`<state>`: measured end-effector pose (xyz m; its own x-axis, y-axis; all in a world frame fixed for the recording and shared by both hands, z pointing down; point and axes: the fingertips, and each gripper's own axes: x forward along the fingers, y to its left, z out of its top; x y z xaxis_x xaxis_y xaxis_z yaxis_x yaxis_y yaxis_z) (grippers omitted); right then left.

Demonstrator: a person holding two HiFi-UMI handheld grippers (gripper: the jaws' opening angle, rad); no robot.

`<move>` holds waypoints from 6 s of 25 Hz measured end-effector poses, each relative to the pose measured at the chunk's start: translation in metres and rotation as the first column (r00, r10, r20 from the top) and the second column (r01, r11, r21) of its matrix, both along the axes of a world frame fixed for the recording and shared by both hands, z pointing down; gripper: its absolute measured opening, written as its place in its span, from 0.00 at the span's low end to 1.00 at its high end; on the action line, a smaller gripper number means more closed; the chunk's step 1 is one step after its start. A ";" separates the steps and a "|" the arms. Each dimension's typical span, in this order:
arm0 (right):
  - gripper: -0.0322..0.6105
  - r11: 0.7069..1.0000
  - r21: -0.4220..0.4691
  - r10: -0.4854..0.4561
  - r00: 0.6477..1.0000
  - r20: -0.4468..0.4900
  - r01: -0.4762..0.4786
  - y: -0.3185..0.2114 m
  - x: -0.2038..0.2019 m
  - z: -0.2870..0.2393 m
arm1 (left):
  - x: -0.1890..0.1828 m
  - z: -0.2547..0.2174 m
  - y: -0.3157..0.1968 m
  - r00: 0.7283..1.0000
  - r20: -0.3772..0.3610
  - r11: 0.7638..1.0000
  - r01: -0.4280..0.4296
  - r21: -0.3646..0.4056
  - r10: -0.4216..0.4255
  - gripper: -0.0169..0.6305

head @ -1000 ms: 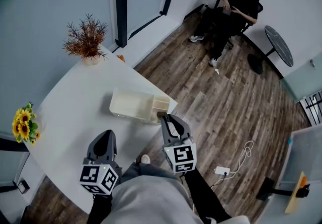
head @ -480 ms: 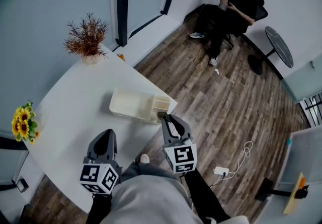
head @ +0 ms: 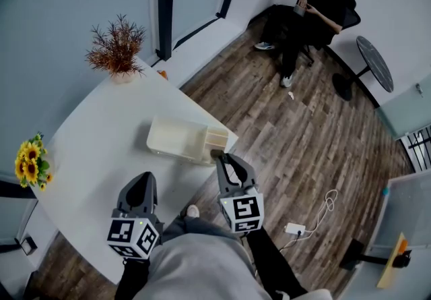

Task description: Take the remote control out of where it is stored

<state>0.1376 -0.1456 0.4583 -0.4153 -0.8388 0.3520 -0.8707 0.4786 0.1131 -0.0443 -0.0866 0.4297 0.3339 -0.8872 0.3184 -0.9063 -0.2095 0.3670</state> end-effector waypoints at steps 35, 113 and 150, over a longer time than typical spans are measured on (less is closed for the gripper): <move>0.16 1.000 0.024 0.007 1.000 -0.002 -0.007 0.007 0.001 -0.011 | 0.002 0.001 0.000 1.000 0.002 1.000 -0.006 -0.002 0.006 0.04; 0.16 0.996 0.088 -0.002 1.000 -0.001 0.002 0.016 0.000 -0.038 | 0.000 -0.003 0.003 1.000 -0.002 1.000 -0.019 0.015 0.019 0.04; 0.16 0.996 0.088 -0.002 1.000 0.000 0.002 0.015 -0.001 -0.038 | 0.000 -0.001 0.002 1.000 -0.006 1.000 -0.010 0.007 0.010 0.04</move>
<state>0.1366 -0.1309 0.4206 -0.4169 -0.8658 0.2769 -0.8699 0.4683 0.1547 -0.0444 -0.0841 0.4291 0.3449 -0.8858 0.3103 -0.9018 -0.2211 0.3712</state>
